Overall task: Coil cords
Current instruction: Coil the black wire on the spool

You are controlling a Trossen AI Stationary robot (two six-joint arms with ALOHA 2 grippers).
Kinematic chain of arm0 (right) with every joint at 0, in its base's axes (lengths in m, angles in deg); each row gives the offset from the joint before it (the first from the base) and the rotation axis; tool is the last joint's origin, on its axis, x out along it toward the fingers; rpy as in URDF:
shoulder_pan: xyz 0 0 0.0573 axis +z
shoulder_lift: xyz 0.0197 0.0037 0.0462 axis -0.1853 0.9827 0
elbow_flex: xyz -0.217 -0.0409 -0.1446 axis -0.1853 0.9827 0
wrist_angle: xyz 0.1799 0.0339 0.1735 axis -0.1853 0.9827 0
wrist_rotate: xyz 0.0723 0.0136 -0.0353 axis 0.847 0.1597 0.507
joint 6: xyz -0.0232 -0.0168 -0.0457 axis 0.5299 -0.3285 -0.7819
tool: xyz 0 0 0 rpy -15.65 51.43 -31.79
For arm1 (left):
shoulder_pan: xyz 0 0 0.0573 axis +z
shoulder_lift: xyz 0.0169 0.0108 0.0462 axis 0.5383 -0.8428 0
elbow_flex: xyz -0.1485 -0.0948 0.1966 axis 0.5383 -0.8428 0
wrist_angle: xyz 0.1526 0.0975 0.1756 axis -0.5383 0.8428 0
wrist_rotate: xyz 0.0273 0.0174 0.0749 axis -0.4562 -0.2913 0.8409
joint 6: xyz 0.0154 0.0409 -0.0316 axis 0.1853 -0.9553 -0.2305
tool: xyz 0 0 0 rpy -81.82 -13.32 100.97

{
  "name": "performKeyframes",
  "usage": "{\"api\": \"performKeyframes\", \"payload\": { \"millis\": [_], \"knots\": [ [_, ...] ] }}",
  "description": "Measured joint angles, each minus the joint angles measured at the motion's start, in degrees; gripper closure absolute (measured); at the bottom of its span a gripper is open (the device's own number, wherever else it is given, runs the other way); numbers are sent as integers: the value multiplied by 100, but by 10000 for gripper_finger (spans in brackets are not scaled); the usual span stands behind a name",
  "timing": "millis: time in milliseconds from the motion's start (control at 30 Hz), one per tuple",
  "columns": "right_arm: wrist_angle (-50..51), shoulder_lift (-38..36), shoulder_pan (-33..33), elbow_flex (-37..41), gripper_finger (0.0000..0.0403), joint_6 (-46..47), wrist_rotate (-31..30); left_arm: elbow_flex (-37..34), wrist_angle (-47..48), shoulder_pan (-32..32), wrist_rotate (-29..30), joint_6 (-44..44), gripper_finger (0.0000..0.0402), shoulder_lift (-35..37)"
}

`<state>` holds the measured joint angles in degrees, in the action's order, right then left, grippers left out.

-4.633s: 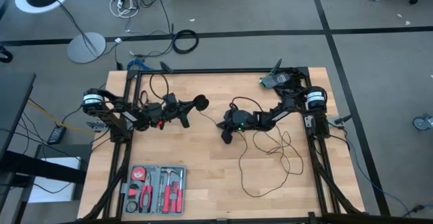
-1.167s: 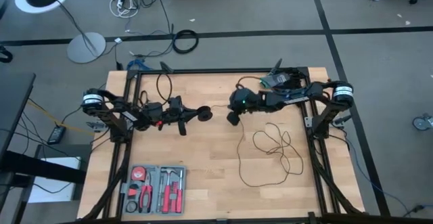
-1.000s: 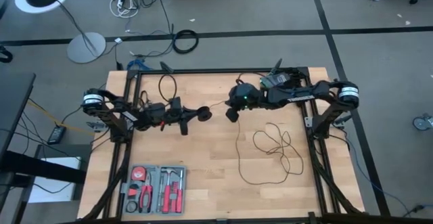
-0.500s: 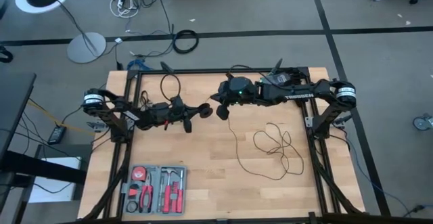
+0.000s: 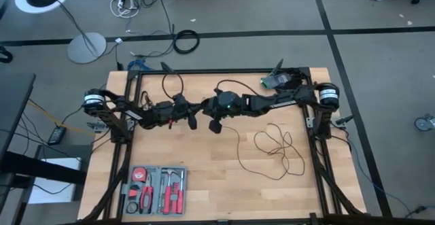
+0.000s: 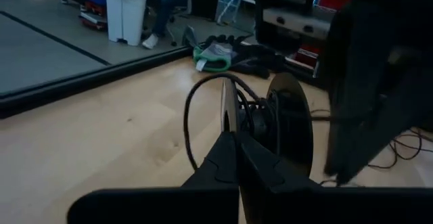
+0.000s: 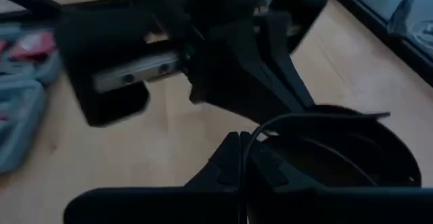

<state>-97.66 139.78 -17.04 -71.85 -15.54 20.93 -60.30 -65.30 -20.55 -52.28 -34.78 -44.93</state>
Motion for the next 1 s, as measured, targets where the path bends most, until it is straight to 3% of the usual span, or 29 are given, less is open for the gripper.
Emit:
{"api": "performKeyframes", "payload": {
  "millis": [133, 333, 533, 767, 1000],
  "knots": [
    [275, -52, -19, 7, 403, 44, -595, -54, 31, 7, 24, 23, 401, 0],
    [347, -331, -75, 7, 403, -5, -840, -121, 58, 3, -7, 68, 401, 0],
    [1074, -494, -141, 2, 403, 30, -1715, -156, 12, -4, -178, 66, 401, 0],
    [1719, -527, -297, 213, 403, 392, -1766, -159, -331, -2, -295, 119, 401, 0],
    [246, -534, -319, 1512, 403, 1130, -1288, -156, -736, -2, -363, -17, 401, 0]
  ]
}}
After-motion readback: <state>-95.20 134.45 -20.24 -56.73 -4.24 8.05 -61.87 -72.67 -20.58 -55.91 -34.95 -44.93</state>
